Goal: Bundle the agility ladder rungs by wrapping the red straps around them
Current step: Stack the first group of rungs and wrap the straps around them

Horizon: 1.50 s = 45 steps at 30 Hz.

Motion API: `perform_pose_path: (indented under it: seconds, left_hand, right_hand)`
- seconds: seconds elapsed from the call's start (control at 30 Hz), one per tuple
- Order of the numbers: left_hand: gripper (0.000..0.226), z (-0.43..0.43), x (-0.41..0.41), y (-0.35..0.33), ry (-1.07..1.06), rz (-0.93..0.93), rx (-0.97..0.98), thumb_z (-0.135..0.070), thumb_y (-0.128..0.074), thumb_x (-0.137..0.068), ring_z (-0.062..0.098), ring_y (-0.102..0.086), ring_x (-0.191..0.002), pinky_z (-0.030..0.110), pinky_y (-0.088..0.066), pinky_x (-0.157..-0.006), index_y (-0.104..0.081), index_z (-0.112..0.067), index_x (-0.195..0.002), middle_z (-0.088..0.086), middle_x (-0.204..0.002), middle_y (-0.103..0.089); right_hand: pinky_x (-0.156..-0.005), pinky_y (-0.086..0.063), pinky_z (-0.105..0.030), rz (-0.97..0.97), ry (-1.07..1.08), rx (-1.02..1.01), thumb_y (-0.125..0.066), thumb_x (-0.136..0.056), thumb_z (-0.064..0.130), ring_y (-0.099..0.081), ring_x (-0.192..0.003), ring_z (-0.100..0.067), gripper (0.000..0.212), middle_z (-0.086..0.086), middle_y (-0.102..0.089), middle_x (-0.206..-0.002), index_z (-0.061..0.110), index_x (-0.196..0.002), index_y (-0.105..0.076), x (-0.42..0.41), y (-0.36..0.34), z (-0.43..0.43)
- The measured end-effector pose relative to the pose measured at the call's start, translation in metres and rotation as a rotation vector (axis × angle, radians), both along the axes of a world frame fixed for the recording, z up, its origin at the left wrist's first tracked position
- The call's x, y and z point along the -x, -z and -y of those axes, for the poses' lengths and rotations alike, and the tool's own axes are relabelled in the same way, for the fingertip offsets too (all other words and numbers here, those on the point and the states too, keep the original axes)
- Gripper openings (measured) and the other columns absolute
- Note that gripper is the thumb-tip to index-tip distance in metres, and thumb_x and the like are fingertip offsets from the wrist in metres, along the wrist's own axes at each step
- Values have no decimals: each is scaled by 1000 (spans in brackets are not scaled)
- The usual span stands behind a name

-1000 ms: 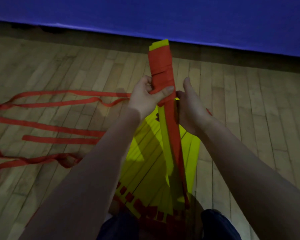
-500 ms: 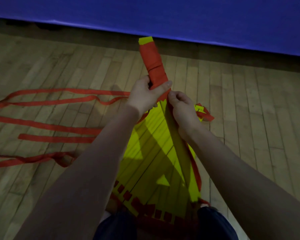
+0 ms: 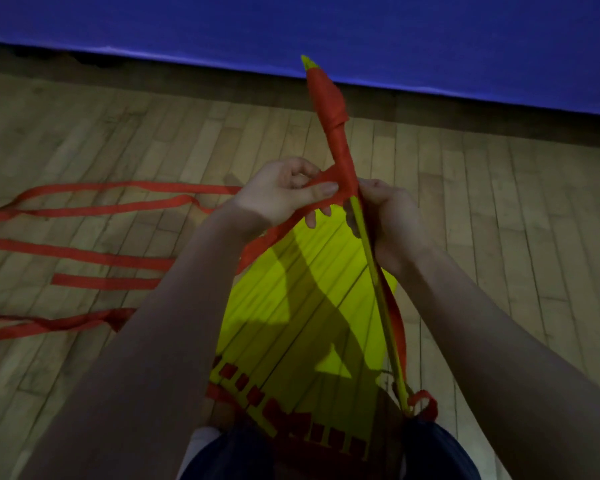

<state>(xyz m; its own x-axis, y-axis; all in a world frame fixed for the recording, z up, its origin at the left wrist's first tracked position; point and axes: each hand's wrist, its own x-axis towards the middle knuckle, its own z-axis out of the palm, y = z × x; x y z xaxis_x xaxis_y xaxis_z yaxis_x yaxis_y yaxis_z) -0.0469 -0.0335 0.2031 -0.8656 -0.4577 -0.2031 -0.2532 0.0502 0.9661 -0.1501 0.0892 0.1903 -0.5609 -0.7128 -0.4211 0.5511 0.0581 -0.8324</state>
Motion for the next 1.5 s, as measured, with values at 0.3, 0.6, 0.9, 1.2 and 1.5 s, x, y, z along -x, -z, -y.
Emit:
perform_pose_path:
  seconds: [0.3, 0.6, 0.9, 1.2, 1.5]
  left_hand:
    - [21, -4, 1, -10, -104, -112, -47, -29, -71, -73, 3, -38, -41, 15, -33, -43, -67, -14, -87, -6, -59, -58]
    - [20, -6, 10, -4, -404, 80, -24, -20, -77, -79, 4, -42, -37, 15, -33, -41, -62, -8, -76, 7, -59, -53]
    - [27, -18, 21, -5, -534, 117, 223, -24, -73, -83, 1, -46, -28, 15, -31, -36, -62, -3, -72, 3, -49, -52]
    - [29, -17, 16, -6, -272, 155, 190, -19, -81, -76, -1, -60, -43, 12, -44, -44, -55, -11, -88, -3, -60, -63]
    - [15, -8, 12, -10, -62, 186, 122, -16, -72, -84, 12, -65, -51, 24, -54, -55, -63, -11, -73, 5, -61, -69]
  right_hand:
    - [-49, -43, -26, 299, -268, 146, -38, -88, 18, -52, -61, -21, 29, -15, -55, -81, 1, -97, -59, -7, -9, 4]
    - [-79, -50, -39, -224, -253, -174, -48, -86, 41, -66, -86, -28, 39, -13, -72, -99, 17, -108, -68, -1, 5, 11]
    - [-74, -41, -7, -739, -157, -119, -80, -69, -2, -55, -84, 7, 58, 7, -52, -96, 17, -108, -41, -34, 31, 16]
    - [-88, -32, -24, -1068, -58, -378, -64, -82, 0, -44, -118, -38, 73, -22, -40, -125, -2, -145, -26, -24, 43, 11]
    - [-81, -28, -13, -991, -30, -400, -67, -84, 7, -47, -119, -32, 73, -19, -43, -129, 4, -147, -29, -13, 48, 8]
